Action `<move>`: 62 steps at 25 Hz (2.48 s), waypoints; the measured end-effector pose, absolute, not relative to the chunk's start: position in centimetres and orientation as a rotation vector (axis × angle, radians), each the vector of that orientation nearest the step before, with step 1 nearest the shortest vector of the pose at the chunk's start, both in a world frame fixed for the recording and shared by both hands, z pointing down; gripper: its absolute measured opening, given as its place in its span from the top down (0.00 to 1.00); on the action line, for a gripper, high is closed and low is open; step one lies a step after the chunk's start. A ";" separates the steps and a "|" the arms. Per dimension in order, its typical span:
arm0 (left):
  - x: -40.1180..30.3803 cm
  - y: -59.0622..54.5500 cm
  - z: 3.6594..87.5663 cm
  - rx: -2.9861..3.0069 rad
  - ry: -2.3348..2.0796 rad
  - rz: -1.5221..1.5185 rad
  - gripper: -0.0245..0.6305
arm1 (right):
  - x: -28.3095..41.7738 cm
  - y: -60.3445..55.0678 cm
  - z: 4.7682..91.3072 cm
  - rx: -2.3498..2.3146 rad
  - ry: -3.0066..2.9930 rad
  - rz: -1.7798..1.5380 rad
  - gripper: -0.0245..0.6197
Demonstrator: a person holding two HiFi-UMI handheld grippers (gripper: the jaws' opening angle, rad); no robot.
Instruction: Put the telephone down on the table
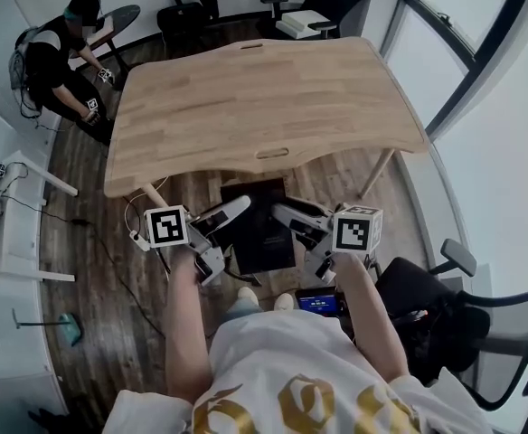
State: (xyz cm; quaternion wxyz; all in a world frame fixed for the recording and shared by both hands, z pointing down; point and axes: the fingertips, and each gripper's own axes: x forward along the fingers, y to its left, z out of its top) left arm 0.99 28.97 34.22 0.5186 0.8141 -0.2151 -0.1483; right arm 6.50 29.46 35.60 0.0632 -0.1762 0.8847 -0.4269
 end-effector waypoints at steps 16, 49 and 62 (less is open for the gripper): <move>4.0 25.5 35.2 1.950 -0.507 -0.367 0.66 | 9.3 26.0 36.7 -0.512 2.685 -1.293 0.71; -8.0 -12.2 41.0 1.845 -0.389 -0.281 0.66 | -2.3 -10.8 41.7 -0.726 2.561 -1.452 0.72; -8.0 -14.8 39.9 1.849 -0.344 -0.312 0.66 | -2.5 -13.3 40.7 -0.767 2.555 -1.415 0.71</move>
